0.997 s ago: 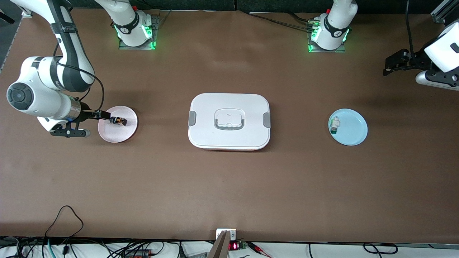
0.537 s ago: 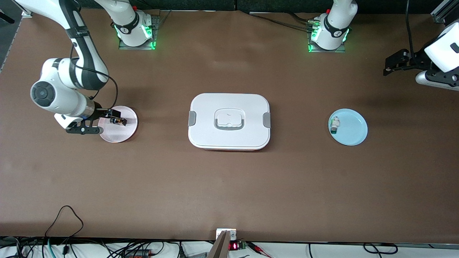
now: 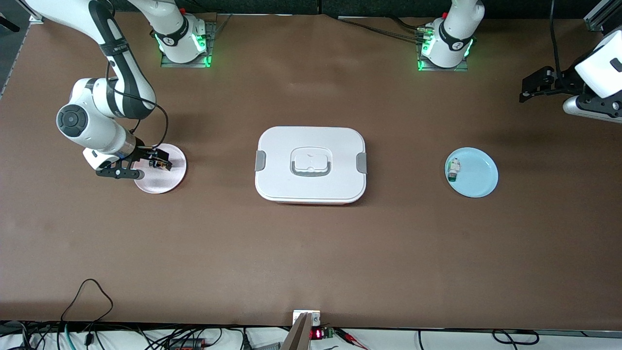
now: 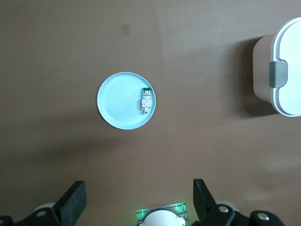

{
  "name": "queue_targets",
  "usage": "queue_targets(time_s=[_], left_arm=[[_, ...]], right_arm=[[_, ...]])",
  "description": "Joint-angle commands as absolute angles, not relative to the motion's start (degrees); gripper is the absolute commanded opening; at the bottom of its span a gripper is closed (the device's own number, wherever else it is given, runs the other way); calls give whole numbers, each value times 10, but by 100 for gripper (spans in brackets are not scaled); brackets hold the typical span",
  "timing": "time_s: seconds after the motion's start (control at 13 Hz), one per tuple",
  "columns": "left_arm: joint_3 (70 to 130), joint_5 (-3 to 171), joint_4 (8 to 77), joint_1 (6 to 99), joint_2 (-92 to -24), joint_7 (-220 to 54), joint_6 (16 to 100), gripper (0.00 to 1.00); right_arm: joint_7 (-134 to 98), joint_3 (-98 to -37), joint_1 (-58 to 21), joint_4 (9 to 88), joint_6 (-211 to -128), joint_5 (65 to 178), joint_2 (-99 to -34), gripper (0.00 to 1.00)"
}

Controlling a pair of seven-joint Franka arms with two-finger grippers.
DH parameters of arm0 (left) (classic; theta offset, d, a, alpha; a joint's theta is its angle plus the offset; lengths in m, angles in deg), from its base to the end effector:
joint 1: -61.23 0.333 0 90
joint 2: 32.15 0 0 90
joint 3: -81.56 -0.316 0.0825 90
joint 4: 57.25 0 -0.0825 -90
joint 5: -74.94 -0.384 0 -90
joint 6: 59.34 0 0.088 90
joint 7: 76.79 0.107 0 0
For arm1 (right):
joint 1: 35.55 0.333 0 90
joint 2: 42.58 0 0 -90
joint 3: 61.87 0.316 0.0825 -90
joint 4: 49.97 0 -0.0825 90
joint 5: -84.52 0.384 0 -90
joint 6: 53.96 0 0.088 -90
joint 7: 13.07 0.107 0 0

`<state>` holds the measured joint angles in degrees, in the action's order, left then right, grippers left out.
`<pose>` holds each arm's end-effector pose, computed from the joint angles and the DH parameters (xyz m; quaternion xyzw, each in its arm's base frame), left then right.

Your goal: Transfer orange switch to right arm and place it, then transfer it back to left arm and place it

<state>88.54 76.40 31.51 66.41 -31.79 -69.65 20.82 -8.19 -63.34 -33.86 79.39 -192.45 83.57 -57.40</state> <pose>0.5335 -0.0201 0.6242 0.9942 -0.0790 -0.0712 0.0156 0.5292 0.0018 0.2391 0.9982 -0.0339 -0.0492 0.0107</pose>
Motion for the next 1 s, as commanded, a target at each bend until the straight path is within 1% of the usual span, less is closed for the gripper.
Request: queue_targets(time_s=[0.0,0.31,0.92], left_arm=[[886,772,321,669,-309,-683,204,100],[886,773,321,669,-309,-683,204,100],[886,773,321,669,-309,-683,204,100]], right_arm=[[-68,-633,-345,798,-1952,827,-599,100],[-67,-632,-346,798,-1975,827,-635,100],[-67,-632,-350,796,-1992,827,-656,100]])
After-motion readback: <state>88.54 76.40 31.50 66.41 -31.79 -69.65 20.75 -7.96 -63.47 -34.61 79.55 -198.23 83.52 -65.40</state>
